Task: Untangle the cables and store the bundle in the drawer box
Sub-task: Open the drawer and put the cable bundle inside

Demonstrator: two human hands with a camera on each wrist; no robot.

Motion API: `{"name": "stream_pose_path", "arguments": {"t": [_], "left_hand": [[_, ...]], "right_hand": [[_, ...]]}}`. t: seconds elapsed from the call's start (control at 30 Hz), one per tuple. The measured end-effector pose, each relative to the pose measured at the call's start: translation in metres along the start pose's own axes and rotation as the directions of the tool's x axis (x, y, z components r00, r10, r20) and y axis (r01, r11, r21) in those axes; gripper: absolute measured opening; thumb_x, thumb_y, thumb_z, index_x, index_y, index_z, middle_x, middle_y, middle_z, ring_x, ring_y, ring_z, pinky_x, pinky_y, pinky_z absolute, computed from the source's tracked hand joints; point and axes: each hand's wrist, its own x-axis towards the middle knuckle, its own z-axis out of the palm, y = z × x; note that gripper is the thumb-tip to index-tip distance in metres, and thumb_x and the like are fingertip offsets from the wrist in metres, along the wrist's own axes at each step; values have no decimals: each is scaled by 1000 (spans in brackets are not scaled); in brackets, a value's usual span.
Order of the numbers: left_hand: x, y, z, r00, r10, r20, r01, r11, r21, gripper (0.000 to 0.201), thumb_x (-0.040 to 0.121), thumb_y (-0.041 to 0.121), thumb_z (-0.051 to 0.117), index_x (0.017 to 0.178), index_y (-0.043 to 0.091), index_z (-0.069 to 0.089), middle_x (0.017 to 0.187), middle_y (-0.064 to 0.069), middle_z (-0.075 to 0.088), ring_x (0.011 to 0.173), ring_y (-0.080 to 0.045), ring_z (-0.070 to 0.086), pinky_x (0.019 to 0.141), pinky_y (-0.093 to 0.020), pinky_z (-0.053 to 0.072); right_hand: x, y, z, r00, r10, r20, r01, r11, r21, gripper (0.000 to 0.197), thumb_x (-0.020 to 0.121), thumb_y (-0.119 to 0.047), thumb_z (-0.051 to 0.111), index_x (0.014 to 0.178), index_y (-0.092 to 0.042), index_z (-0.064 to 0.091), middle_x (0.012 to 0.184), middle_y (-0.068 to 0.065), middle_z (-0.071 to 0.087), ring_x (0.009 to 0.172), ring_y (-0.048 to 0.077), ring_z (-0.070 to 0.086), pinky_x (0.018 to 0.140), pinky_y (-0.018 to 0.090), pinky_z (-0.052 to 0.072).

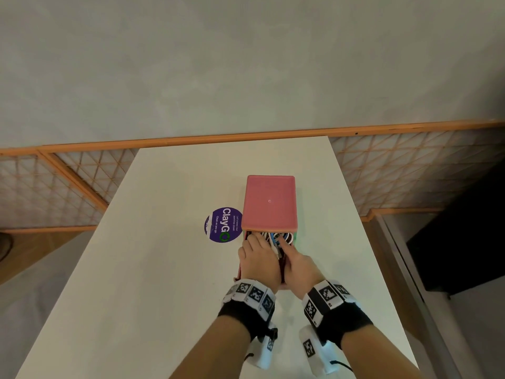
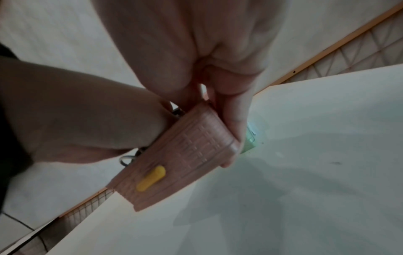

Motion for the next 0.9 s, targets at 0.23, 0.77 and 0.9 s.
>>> {"name": "stream_pose_path", "arguments": {"t": [0.23, 0.77, 0.9], "left_hand": [[-4, -30, -5, 935, 350, -58, -354, 904, -239, 66, 90, 41, 34, 145, 4, 28, 156, -12, 17, 147, -31, 11, 120, -43, 14], [-8, -50, -10, 904, 363, -228, -424, 833, -355, 45, 99, 9, 44, 144, 5, 40, 156, -10, 29, 145, -21, 25, 117, -22, 16], [-2, -63, -13, 901, 138, -412, -327, 841, -431, 27, 82, 26, 71, 108, 21, 75, 134, -9, 53, 125, -32, 44, 106, -45, 39]], "right_hand": [[11, 1, 2, 994, 33, 104, -43, 995, 90, 64, 88, -5, 46, 146, -23, 25, 137, 15, 49, 118, 31, 55, 98, 39, 48], [8, 11, 17, 993, -85, -82, 102, 967, 235, 72, 87, 7, 38, 115, -59, 52, 134, -4, 53, 116, 25, 57, 95, 42, 51], [10, 10, 9, 995, -24, -92, 40, 984, 171, 60, 89, 5, 36, 128, -38, 53, 125, 2, 60, 107, 23, 59, 88, 21, 43]]}}
